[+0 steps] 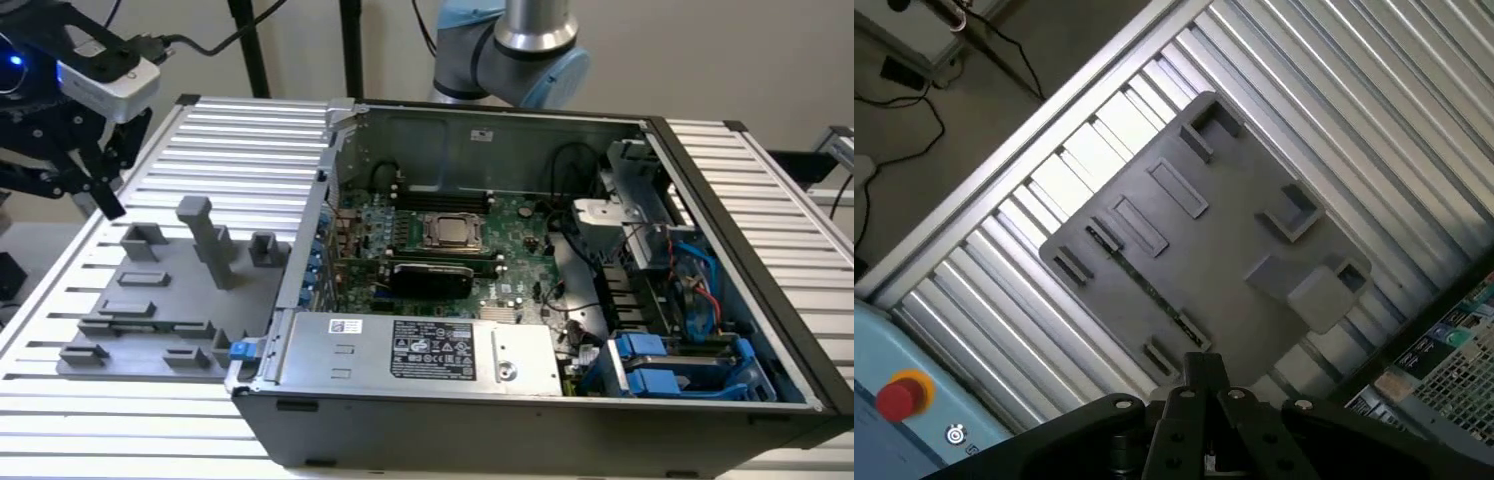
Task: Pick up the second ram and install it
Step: 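Pick up the second ram and move it above second insertion slot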
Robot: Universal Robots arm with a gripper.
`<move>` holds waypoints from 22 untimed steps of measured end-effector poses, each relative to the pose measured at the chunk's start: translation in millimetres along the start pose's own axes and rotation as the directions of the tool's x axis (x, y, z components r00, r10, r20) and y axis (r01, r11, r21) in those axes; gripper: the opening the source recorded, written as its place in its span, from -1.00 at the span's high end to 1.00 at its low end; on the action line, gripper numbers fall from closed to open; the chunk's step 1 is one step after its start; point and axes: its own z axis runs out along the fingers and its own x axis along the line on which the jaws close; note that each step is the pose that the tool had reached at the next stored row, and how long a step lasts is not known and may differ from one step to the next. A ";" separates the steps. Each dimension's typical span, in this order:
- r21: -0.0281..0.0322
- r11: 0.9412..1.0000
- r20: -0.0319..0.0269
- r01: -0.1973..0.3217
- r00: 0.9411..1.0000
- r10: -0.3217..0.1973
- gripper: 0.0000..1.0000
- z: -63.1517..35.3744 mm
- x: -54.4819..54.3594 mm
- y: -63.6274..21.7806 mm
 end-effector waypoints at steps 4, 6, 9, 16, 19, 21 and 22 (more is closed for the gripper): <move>-0.002 0.997 -0.002 0.073 0.997 -0.073 0.79 1.7 0.0 -0.1; -0.002 0.994 -0.003 0.109 0.994 -0.109 0.79 2.5 0.0 -0.1; -0.004 0.987 -0.004 0.163 0.987 -0.163 0.79 3.7 0.1 -0.1; -0.007 0.958 -0.007 0.286 0.958 -0.286 0.79 6.5 0.1 -0.2; -0.008 0.941 -0.008 0.339 0.941 -0.339 0.79 7.7 0.2 -0.2; -0.009 0.928 -0.008 0.373 0.928 -0.373 0.79 8.5 0.2 -0.2; -0.010 0.921 -0.008 0.389 0.921 -0.389 0.79 8.9 0.2 -0.2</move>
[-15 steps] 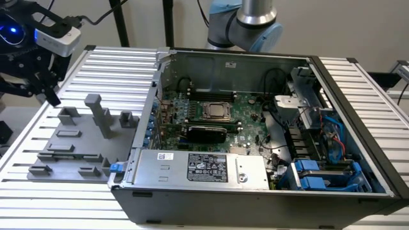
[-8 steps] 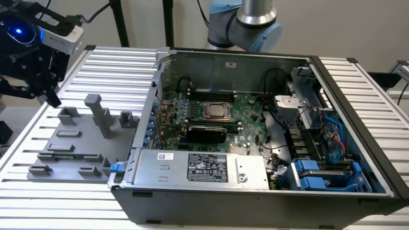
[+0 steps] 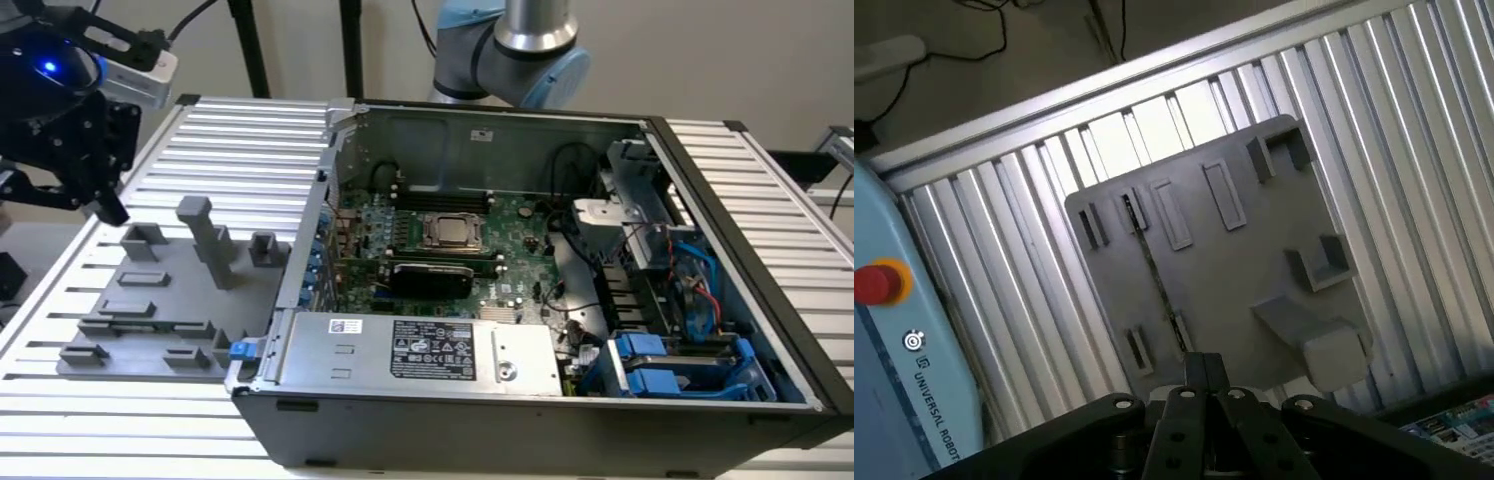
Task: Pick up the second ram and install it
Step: 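Pick up the second ram and move it above second insertion slot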
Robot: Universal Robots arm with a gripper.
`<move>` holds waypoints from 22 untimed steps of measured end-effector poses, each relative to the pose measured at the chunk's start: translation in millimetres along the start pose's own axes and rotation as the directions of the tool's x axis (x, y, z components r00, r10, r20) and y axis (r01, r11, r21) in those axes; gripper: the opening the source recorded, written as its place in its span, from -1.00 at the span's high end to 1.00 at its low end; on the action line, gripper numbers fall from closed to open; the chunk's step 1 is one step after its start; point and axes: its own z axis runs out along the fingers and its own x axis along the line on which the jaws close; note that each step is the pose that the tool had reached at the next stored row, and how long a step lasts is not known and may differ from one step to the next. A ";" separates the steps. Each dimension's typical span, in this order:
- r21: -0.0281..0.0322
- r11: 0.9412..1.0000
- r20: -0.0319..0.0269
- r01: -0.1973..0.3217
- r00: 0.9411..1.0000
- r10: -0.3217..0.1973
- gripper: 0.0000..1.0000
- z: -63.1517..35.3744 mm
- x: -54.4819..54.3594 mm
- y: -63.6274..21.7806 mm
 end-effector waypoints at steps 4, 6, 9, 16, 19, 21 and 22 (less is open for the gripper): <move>-0.002 0.997 -0.002 0.073 0.997 -0.073 0.79 1.6 0.1 -0.1; -0.002 0.994 -0.003 0.109 0.994 -0.109 0.79 2.2 0.0 -0.1; -0.004 0.987 -0.004 0.161 0.987 -0.161 0.79 2.6 0.1 -0.1; -0.005 0.974 -0.005 0.226 0.974 -0.226 0.79 2.8 4.4 3.4; -0.006 0.970 -0.006 0.241 0.970 -0.241 0.79 2.8 7.6 6.0; -0.006 0.966 -0.006 0.258 0.966 -0.258 0.79 2.8 8.8 6.7; -0.006 0.964 -0.006 0.268 0.964 -0.268 0.79 2.8 9.0 6.8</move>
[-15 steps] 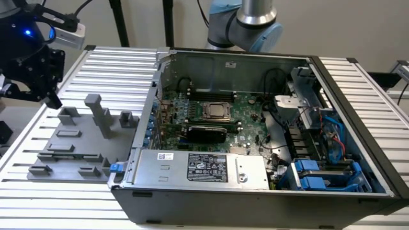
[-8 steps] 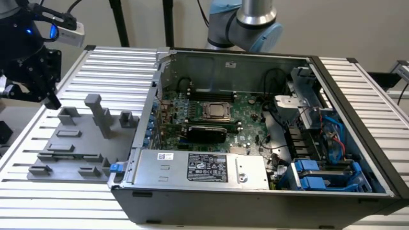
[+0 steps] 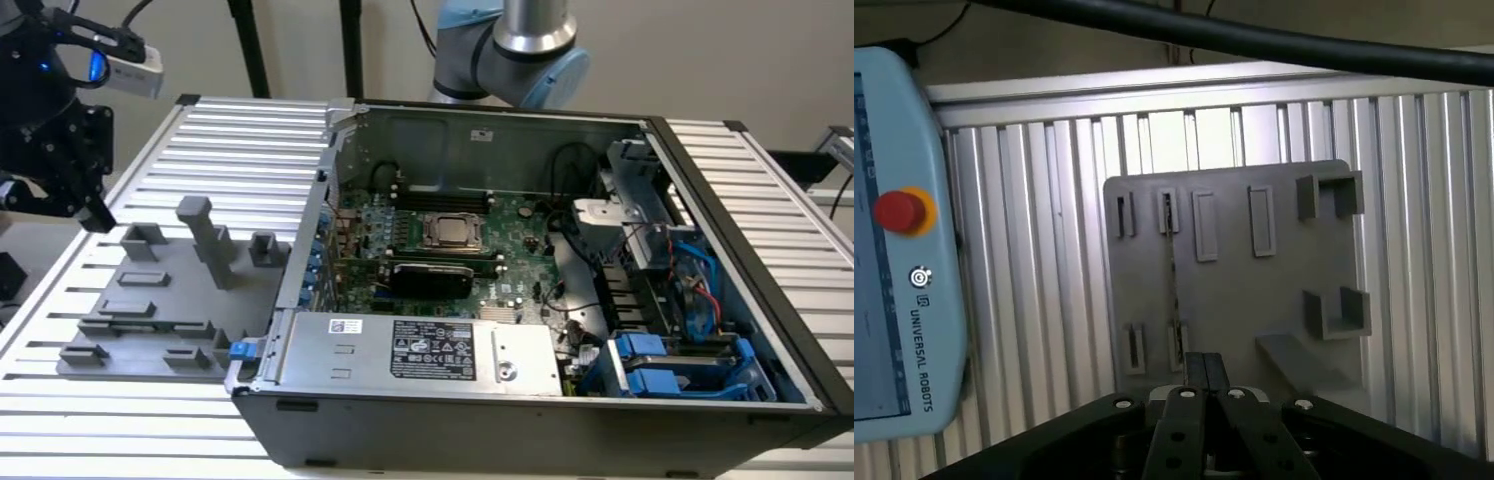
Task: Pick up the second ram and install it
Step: 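Pick up the second ram and move it above second insertion slot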
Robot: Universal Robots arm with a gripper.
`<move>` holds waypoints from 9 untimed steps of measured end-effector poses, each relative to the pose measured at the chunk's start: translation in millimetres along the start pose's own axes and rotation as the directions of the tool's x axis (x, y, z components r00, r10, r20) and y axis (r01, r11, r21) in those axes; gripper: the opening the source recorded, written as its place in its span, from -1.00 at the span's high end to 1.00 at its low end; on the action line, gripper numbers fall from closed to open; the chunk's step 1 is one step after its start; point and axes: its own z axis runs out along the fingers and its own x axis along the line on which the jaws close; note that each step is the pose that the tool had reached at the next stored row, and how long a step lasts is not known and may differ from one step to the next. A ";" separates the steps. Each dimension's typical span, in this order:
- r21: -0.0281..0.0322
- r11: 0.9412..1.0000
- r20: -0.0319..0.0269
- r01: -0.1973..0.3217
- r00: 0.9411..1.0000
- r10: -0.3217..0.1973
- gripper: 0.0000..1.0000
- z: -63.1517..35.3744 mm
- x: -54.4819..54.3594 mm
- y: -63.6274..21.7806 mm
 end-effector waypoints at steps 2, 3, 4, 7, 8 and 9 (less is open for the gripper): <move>-0.001 1.000 -0.001 0.029 1.000 -0.029 0.79 0.1 0.1 0.1; -0.001 0.999 -0.001 0.047 0.999 -0.047 0.79 0.3 0.1 0.1; -0.001 0.998 -0.002 0.064 0.998 -0.064 0.79 0.6 0.1 0.1; -0.002 0.995 -0.003 0.103 0.995 -0.103 0.79 1.2 0.2 1.5; -0.002 0.995 -0.003 0.103 0.995 -0.103 0.79 1.2 0.3 1.5; -0.002 0.995 -0.003 0.104 0.995 -0.104 0.76 1.1 0.3 1.5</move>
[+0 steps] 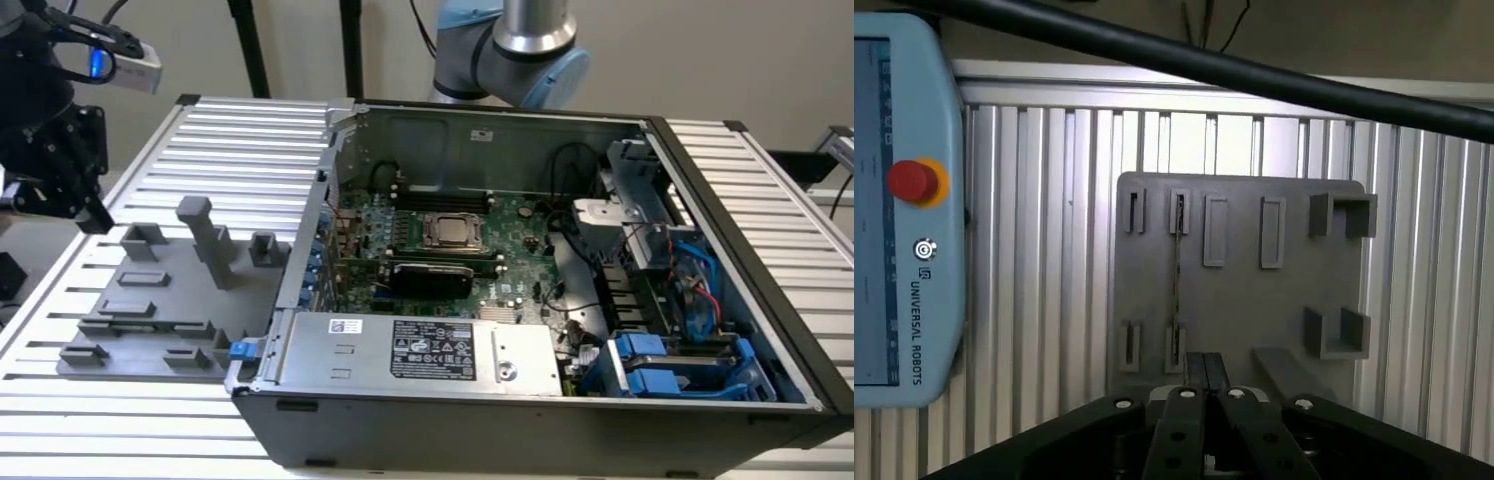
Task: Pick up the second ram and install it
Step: 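Pick up the second ram and move it above second insertion slot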
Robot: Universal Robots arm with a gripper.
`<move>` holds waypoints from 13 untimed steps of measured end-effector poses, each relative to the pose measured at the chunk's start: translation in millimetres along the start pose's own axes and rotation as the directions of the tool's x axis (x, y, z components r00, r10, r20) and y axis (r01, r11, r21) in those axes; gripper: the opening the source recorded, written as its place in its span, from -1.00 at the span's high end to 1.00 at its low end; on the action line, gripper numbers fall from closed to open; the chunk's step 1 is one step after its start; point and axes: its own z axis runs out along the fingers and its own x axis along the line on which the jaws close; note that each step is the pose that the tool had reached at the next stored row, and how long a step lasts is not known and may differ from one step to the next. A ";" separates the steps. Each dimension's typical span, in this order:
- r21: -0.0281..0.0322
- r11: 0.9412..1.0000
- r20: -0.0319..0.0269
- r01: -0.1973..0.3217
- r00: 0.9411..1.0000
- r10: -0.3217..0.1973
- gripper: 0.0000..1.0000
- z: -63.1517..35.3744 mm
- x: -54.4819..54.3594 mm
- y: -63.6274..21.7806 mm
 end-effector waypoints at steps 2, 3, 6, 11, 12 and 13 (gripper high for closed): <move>-0.001 1.000 0.000 0.000 1.000 0.000 0.52 0.0 0.0 0.0; -0.002 1.000 -0.001 0.000 1.000 0.000 0.52 0.4 0.0 0.0; -0.003 1.000 -0.002 0.000 1.000 0.000 0.29 3.8 0.4 -0.1; -0.004 1.000 -0.002 0.000 1.000 0.000 0.16 12.9 2.1 -0.3; -0.004 1.000 -0.002 0.000 1.000 0.000 0.16 14.7 2.4 -0.2; -0.004 1.000 -0.002 0.000 1.000 0.000 0.16 16.4 2.8 -0.2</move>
